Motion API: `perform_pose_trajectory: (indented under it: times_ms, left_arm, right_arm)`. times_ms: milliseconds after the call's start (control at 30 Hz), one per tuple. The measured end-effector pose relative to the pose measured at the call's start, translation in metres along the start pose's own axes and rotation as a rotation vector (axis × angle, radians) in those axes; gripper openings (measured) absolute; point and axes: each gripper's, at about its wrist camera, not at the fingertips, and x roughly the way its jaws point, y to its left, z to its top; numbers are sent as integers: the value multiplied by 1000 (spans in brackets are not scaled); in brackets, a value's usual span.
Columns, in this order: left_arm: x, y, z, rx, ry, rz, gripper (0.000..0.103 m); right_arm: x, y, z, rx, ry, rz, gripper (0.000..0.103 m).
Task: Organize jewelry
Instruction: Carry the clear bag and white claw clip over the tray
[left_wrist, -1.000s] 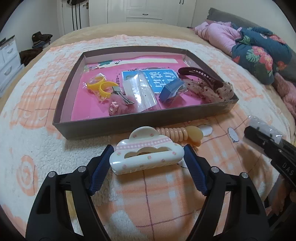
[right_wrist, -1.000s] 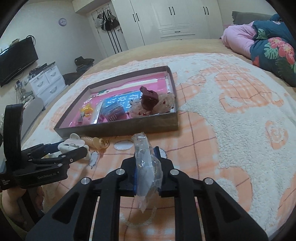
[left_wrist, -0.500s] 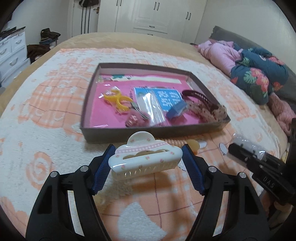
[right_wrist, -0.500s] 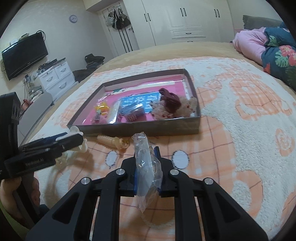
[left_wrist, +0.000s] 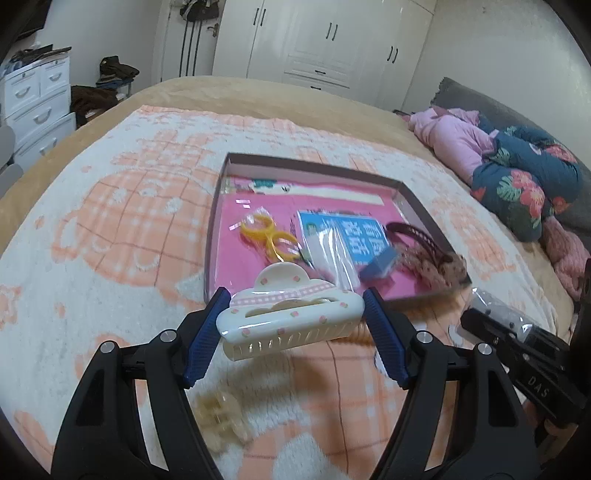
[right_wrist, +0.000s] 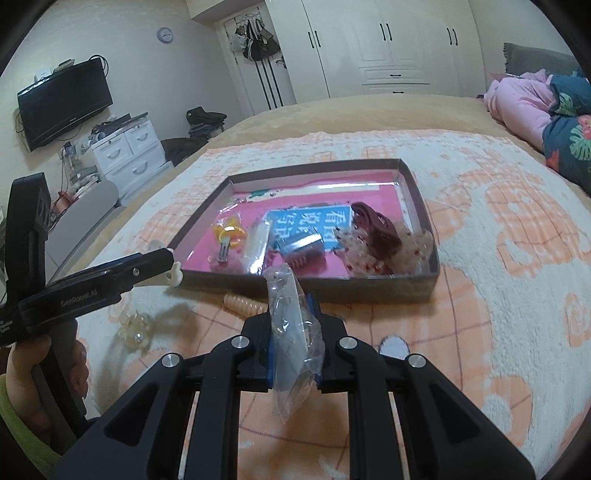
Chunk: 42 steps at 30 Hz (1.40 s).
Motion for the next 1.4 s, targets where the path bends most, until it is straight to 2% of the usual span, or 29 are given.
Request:
perform_pose_trajectory:
  times_ms: [400, 800, 1133, 1400]
  left_arm:
    - [14, 10, 31, -50, -43, -10, 64]
    - [43, 20, 53, -97, -35, -29, 64]
    - [64, 23, 53, -93, -3, -48, 64]
    - [72, 21, 51, -75, 11, -57, 64]
  right_arm:
    - [14, 1, 31, -35, -24, -29, 15]
    - [44, -5, 71, -52, -34, -49, 15]
    - [85, -9, 98, -56, 7, -51, 15]
    - [122, -14, 102, -51, 66, -71, 15]
